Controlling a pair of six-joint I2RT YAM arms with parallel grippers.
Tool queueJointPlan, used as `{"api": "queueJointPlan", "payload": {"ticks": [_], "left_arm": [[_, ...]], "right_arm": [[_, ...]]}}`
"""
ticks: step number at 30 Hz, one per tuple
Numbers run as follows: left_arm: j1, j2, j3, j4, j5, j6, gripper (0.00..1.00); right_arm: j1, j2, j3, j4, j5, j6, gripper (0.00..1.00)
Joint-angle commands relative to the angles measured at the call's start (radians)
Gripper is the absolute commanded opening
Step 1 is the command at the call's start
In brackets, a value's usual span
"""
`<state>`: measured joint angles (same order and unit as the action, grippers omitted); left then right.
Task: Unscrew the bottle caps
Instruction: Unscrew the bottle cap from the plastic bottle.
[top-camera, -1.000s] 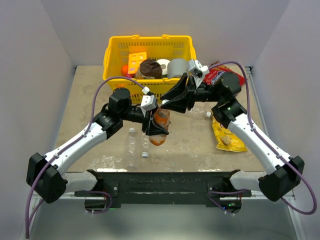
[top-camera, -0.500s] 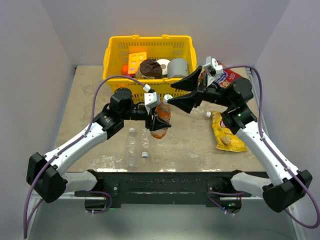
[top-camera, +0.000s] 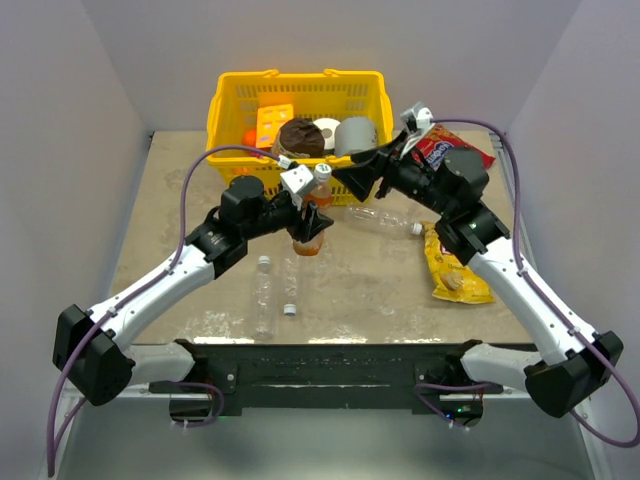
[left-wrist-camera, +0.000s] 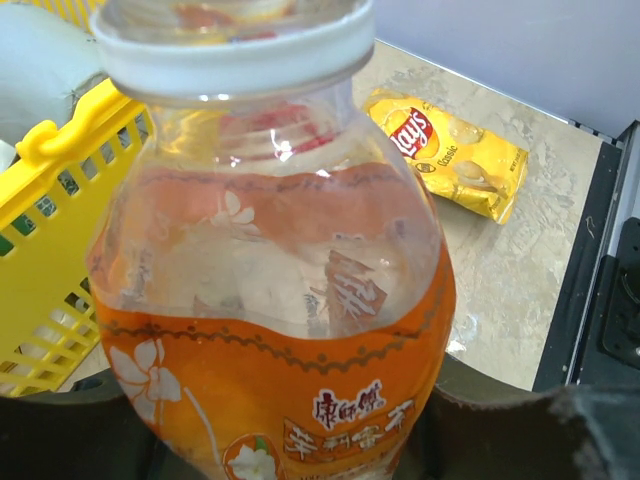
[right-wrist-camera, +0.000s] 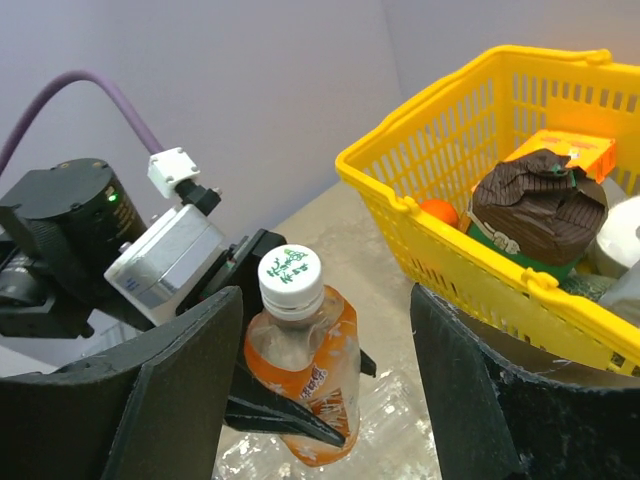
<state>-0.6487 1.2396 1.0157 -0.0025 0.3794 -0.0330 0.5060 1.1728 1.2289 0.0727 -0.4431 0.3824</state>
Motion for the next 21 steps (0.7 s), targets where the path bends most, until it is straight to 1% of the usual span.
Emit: {"api": "queueJointPlan", "payload": {"ticks": [1,8,12,21], "left_arm": [[0.0,-0.002,0.018,0.033,-0.037,-0.021,0.0],[-0.002,0.009,0.021,0.029,-0.031,-0.019,0.0],[-0.002,0.014,0.023,0.027,-0.024,-0.018,0.0],[-0.005,0.015,0.024,0.022,-0.022,-0.015,0.0]], "right_arm": [[0.055,0.033,0.061,-0.007,0.075,-0.028,0.71],[0.089,0.051,0.052,0.038,0.083,-0.024,0.69],[0.094,0.05,0.04,0.068,0.084,-0.02,0.66],[0.097,0.067,0.05,0.07,0.053,-0.019,0.59]]}}
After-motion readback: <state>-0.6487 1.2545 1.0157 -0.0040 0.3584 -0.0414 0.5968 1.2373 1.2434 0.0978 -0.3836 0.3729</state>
